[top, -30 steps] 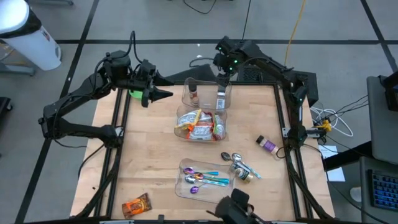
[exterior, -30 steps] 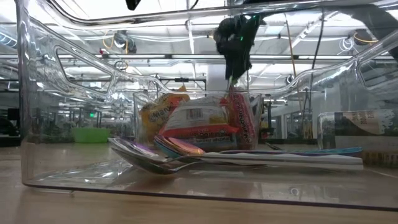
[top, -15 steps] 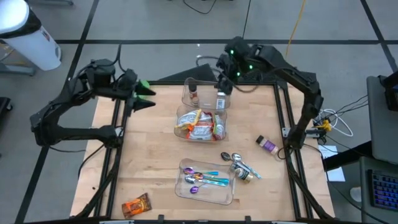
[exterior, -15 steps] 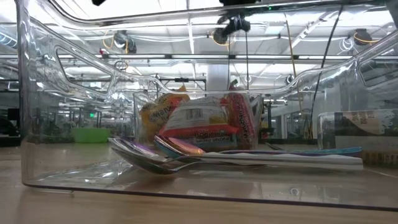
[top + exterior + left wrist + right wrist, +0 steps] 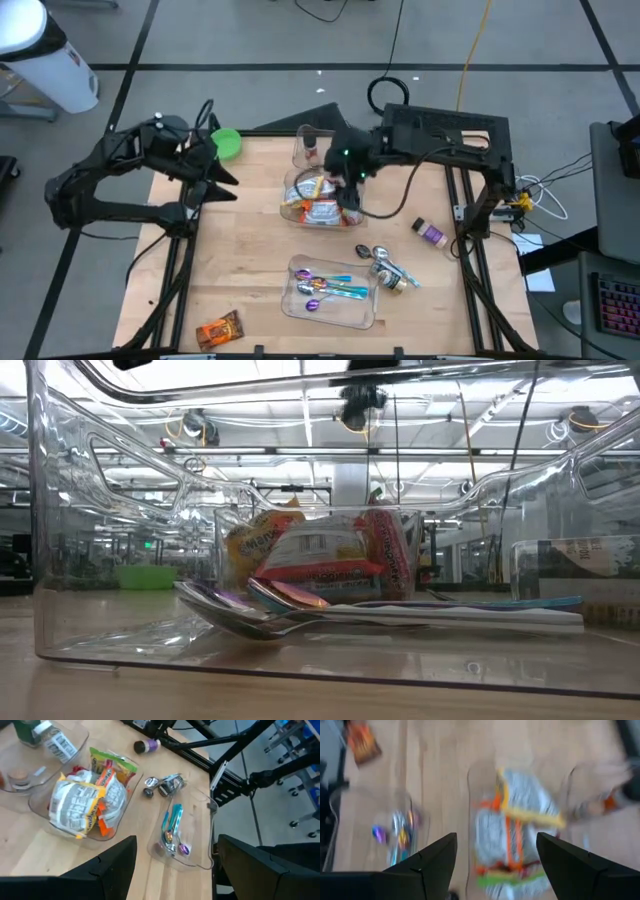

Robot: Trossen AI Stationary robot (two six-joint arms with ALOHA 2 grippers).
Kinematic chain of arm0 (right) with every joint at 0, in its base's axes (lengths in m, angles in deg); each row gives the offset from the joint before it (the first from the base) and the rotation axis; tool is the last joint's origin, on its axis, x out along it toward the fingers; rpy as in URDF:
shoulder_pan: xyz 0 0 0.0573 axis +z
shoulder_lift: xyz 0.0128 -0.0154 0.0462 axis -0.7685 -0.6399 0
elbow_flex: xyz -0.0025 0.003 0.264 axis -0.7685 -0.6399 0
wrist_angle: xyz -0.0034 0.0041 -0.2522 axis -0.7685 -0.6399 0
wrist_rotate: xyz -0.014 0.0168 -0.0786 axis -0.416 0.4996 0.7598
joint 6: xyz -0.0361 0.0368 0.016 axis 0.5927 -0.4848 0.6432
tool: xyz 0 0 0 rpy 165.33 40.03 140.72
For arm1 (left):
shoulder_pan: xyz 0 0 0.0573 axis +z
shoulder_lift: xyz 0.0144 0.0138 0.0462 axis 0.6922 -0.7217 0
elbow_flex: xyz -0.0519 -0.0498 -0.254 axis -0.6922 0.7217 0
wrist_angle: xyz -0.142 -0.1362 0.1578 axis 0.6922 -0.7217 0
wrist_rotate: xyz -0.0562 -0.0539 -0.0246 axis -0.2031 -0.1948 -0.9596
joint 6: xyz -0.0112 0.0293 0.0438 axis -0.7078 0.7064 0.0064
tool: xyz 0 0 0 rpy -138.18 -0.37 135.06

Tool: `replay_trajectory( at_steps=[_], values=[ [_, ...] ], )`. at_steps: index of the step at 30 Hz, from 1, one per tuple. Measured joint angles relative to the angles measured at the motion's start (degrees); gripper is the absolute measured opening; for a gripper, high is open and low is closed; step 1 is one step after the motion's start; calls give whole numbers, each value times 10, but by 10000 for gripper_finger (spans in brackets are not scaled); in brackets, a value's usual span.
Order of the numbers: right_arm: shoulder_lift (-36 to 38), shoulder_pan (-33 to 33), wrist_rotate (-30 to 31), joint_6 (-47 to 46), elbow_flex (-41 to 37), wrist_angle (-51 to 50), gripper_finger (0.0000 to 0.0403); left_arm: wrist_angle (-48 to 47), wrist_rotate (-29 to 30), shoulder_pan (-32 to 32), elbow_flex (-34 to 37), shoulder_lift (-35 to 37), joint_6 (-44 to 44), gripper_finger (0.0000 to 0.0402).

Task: Pick & Place Food Item
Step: Put the black spoon into the bottom transparent bin

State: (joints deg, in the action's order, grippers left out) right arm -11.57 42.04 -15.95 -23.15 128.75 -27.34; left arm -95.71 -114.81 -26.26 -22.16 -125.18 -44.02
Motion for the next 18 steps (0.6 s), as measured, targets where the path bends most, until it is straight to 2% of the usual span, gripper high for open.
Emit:
replay_trajectory(
  at_steps=[4, 8, 12, 18],
  values=[
    [10, 5, -1, 1, -43, -50, 265, 1, 31, -28, 0, -19, -19, 280],
    [45, 4, 0, -12, -102, -50, 265, 2, 48, -57, 0, -48, -21, 280],
    [111, 5, 0, -70, -185, -40, 265, 15, 53, -81, 0, -85, -3, 280],
    [252, 43, 20, -212, -336, 19, 265, 97, 44, -102, 0, -133, 48, 280]
  ],
)
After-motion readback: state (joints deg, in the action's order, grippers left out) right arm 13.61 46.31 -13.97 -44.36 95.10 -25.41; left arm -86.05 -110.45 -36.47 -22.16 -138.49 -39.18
